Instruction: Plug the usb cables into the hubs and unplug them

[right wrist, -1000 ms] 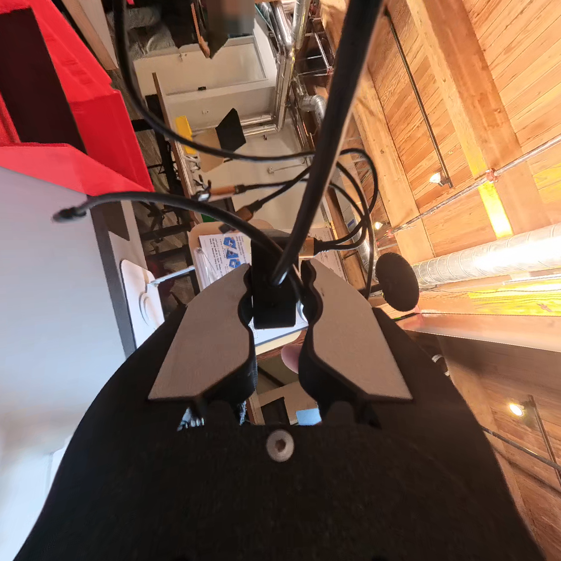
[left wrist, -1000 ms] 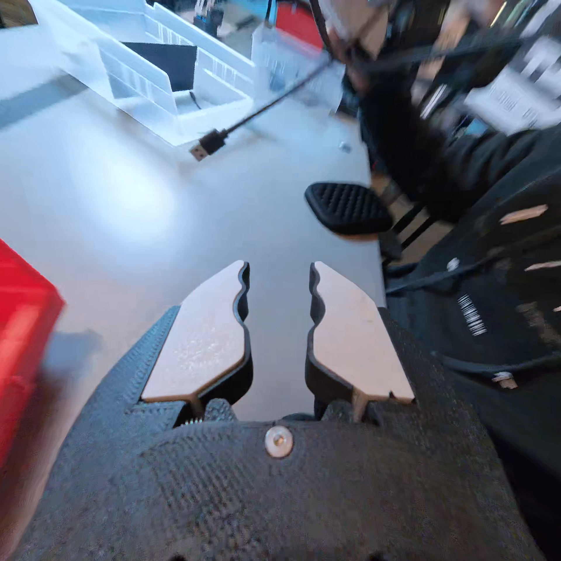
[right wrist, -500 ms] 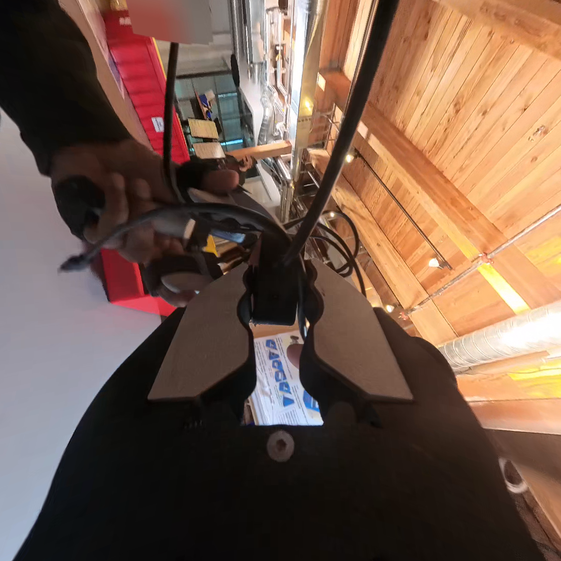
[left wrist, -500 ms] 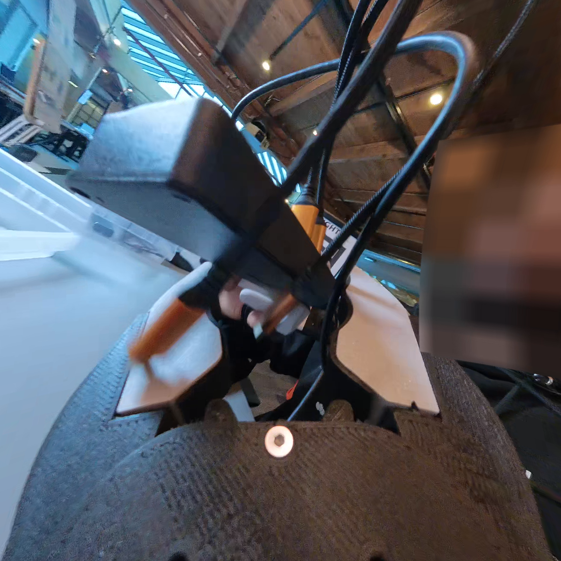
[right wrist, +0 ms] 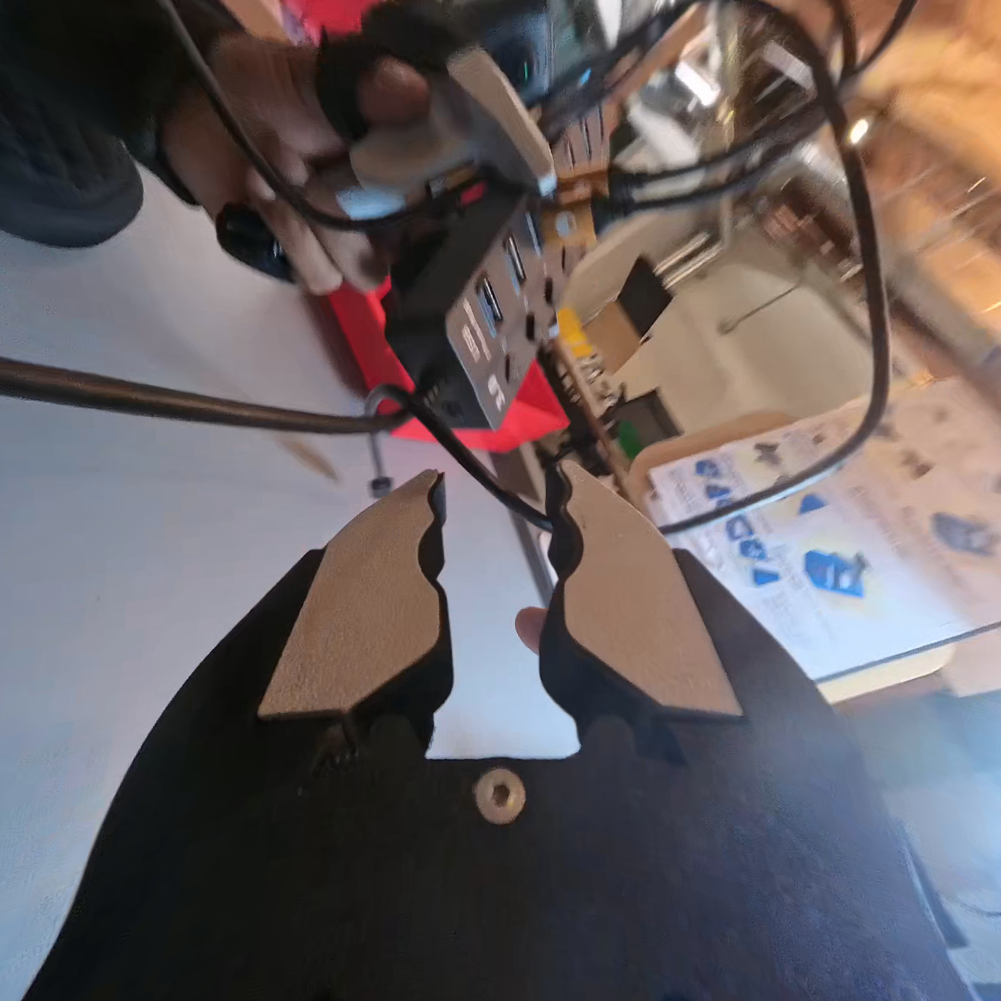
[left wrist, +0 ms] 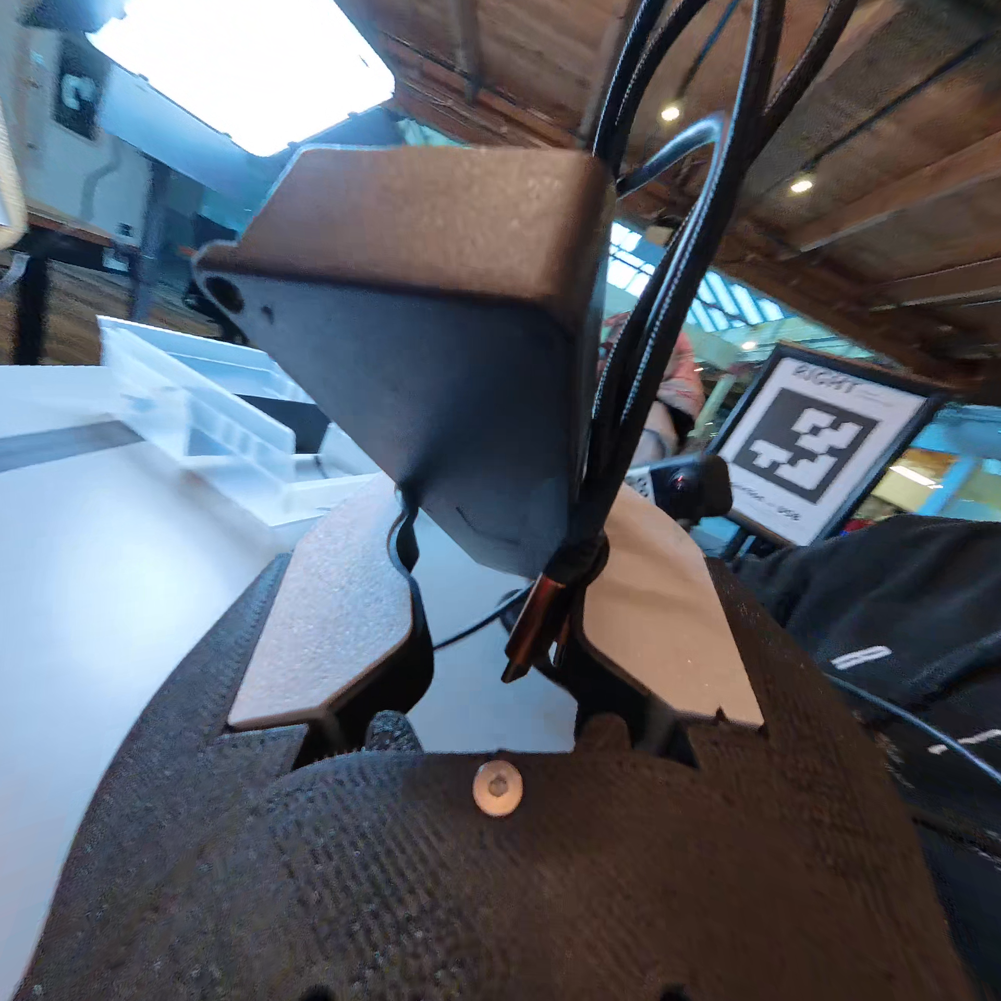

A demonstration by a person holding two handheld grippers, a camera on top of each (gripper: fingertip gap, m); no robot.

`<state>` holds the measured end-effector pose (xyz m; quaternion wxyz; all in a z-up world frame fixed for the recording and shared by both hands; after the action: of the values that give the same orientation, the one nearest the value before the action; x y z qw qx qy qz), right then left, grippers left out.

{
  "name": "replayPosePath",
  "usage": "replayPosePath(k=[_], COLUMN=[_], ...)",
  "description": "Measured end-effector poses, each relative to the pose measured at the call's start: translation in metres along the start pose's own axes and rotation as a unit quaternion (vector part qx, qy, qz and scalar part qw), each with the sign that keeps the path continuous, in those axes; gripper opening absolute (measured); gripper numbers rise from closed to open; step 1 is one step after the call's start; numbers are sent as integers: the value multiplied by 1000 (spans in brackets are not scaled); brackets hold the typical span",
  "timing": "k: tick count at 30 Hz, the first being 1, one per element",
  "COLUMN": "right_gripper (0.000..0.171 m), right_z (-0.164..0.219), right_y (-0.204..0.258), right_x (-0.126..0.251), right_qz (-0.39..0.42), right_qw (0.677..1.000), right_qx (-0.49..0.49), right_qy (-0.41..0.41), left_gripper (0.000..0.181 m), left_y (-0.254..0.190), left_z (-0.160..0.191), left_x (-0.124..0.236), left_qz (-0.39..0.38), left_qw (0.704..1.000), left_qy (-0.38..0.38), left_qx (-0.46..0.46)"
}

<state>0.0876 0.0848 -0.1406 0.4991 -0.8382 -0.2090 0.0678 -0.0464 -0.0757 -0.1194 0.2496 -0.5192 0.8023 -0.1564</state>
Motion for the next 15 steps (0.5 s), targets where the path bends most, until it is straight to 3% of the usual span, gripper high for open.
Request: replayPosePath(k=[2, 4, 6, 8, 10, 12, 14, 15], right_gripper=[35, 36, 36, 37, 33, 31, 32, 32], right_z=[13, 19, 14, 6, 5, -2, -12, -13], right_y=[-12, -24, -32, -47, -64, -70, -74, -82], right_x=[8, 19, 35, 53, 55, 51, 45, 43], right_qz=[-39, -113, -231, -259, -185, -181, -183, -144], right_qw=[996, 972, 915, 868, 884, 904, 928, 943], right_qx=[-74, -204, -322, -387, -396, -367, -320, -299], right_qy=[12, -14, -79, -172, -166, -123, -55, -6], left_gripper=[60, 60, 60, 58, 60, 60, 60, 61], left_y=[3, 3, 2, 3, 3, 2, 3, 5], left_z=[-2, -3, -5, -5, -5, -3, -2, -1], left_x=[4, 4, 4, 5, 4, 2, 0, 0], left_qz=[-43, -83, -108, -124, -149, -164, -208, -227], left_qw=[998, 992, 988, 986, 979, 974, 961, 956], left_qy=[14, 33, 34, 34, 44, 55, 70, 74], left_qx=[-38, -86, -101, -106, -131, -144, -167, -173])
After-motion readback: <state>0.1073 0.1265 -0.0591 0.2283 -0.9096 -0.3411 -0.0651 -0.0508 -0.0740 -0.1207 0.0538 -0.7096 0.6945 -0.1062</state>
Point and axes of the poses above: each gripper's, where its closed fingertips meet, x back along the fingers, z out of its underside, y = z × x across the jaws, the point moved 8 cm from there along x, back along the fingers, and after that the axes turned 7 degrees about x, right-handed, at the moved point
